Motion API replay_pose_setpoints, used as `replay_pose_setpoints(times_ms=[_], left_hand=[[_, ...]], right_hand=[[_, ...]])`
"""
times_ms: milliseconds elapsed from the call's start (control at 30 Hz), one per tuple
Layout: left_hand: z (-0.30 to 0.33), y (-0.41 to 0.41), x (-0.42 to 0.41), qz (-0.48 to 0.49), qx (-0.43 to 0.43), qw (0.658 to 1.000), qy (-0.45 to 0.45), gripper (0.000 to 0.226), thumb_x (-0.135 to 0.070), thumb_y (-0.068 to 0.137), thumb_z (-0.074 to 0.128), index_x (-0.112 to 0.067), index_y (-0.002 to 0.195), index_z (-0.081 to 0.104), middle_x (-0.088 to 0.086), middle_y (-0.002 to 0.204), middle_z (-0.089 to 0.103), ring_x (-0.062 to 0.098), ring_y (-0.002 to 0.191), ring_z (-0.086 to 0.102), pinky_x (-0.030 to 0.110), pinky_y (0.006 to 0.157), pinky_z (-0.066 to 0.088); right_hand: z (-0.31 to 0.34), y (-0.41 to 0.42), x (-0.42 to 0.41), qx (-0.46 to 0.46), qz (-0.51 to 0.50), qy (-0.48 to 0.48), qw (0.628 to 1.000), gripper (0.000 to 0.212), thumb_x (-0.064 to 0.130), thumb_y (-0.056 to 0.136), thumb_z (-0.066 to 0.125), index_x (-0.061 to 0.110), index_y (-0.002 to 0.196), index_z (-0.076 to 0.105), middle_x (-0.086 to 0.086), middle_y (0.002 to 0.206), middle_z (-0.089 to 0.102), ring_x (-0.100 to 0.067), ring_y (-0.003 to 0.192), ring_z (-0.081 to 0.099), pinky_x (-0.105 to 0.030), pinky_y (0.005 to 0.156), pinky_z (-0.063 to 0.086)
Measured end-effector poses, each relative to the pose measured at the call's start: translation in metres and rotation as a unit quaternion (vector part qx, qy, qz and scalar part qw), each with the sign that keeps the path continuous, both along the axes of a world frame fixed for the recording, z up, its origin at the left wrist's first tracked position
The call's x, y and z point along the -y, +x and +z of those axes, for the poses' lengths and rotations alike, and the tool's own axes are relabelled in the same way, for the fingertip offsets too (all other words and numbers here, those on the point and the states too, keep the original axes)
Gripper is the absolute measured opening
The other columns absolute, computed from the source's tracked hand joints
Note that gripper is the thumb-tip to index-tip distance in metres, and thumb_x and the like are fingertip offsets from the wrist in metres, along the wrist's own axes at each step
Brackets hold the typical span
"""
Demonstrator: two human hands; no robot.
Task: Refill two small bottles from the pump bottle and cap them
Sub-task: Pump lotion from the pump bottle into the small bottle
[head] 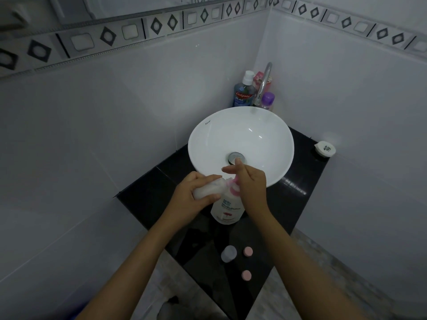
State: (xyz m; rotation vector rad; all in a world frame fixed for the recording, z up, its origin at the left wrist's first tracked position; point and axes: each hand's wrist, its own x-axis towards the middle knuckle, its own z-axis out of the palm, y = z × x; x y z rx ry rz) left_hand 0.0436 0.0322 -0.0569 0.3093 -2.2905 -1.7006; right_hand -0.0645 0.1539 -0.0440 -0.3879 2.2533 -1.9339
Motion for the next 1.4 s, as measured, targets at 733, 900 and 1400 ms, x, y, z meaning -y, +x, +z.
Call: replay_pose_setpoints(times_ms=[733, 900, 1400], left_hand=[[-0.003, -0.002, -0.001, -0.006, 0.021, 0.999, 0.029, 0.04, -0.02, 0.078, 0.074, -0.039, 0.112, 0.061, -0.002, 0.102, 0.053, -0.01, 0.09, 0.053, 0.004, 0.076, 0.045], [-0.003, -0.004, -0.002, -0.003, 0.029, 1.0, 0.005, 0.042, -0.022, 0.078, 0.074, -0.035, 0.116, 0.062, -0.006, 0.102, 0.053, -0.006, 0.094, 0.054, 0.011, 0.077, 0.045], [0.0, -0.004, -0.006, 0.005, 0.02, 0.994, -0.103, 0.032, -0.033, 0.077, 0.069, -0.037, 0.107, 0.058, -0.02, 0.093, 0.064, -0.005, 0.09, 0.059, 0.024, 0.074, 0.054]], right_hand=[[-0.017, 0.005, 0.001, -0.01, -0.007, -0.021, 1.0, 0.03, 0.024, 0.096, 0.051, 0.017, 0.082, 0.077, 0.008, 0.071, 0.07, 0.004, 0.065, 0.061, -0.009, 0.059, 0.045], [-0.017, 0.005, 0.0, -0.007, -0.006, 0.018, 1.0, 0.035, 0.025, 0.097, 0.05, 0.014, 0.078, 0.077, 0.009, 0.069, 0.07, 0.002, 0.066, 0.062, -0.023, 0.064, 0.049], [0.006, 0.005, -0.001, -0.004, 0.007, 0.006, 1.0, 0.035, 0.022, 0.097, 0.049, 0.0, 0.084, 0.073, -0.013, 0.077, 0.074, -0.019, 0.073, 0.069, -0.025, 0.071, 0.055]])
